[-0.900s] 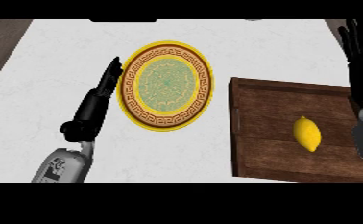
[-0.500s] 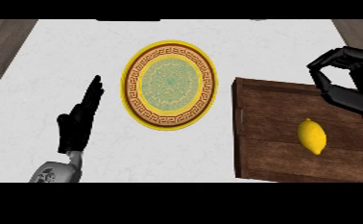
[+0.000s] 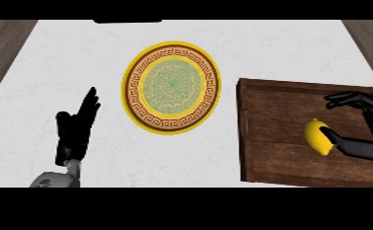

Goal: Pick the lemon from the tray and place it in the plate

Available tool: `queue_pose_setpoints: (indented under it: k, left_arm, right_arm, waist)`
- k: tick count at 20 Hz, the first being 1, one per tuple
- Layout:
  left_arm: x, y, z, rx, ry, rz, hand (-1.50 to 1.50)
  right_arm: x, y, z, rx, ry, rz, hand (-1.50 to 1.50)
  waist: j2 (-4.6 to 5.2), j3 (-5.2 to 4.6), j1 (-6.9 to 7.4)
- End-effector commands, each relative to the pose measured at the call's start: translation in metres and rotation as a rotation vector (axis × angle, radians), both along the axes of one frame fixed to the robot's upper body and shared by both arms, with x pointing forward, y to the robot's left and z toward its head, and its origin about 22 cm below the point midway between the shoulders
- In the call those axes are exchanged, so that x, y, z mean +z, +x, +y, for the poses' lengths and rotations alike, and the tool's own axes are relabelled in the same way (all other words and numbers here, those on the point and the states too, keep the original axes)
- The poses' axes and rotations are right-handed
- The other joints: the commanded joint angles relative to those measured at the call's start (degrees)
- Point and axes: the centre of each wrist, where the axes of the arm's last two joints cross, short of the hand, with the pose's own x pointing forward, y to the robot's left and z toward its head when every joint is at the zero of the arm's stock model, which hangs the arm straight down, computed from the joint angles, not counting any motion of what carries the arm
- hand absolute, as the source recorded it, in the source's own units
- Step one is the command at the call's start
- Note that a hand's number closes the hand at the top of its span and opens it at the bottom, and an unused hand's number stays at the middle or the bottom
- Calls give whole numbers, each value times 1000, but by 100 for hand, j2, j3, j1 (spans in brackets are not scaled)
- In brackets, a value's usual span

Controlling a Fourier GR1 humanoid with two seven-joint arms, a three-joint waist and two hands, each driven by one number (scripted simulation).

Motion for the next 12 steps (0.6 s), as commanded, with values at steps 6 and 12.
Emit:
queue_pose_setpoints:
  k: [6, 12]
  left_arm:
    - [-3, -1, -14, -3, -5, 22, 0]
    - [6, 4, -12, -17, -3, 36, 0]
  right_arm:
    - [4, -21, -74, 260, -316, 17, -150]
    - [30, 7, -50, 216, -680, 14, -150]
  waist:
    - [0, -25, 130]
    - [-4, -35, 180]
